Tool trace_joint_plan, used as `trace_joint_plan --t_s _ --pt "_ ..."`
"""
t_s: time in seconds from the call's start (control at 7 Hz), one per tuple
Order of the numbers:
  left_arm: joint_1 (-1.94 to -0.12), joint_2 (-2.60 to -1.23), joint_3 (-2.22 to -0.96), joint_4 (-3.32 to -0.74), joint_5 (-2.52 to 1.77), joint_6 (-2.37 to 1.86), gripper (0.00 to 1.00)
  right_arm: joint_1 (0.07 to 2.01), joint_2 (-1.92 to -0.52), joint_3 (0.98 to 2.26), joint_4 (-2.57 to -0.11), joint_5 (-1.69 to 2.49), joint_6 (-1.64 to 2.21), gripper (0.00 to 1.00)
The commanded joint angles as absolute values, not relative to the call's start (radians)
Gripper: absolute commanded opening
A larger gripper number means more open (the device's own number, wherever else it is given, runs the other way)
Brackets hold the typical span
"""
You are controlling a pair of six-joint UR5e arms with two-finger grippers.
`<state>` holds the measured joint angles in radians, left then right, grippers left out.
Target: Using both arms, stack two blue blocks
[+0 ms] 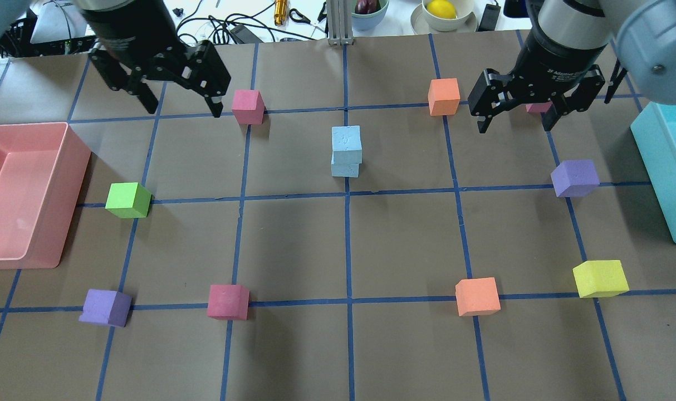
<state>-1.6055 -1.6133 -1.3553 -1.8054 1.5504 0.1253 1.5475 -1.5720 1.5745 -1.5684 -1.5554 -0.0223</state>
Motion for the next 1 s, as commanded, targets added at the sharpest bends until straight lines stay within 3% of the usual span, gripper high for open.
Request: trace_joint_plan --t_s 0.0,0.86 --pt "-1.548 -1.563 -1.474 -1.644 1.557 0.173 1.0 1.548 -1.572 1.574 -1.575 -1.546 -0.021 1.0" --pt "-1.552 -1.554 -1.499 -1.555 1.577 0.121 1.0 1.551 -1.572 1.574 -1.577 -1.54 -0.021 1.0"
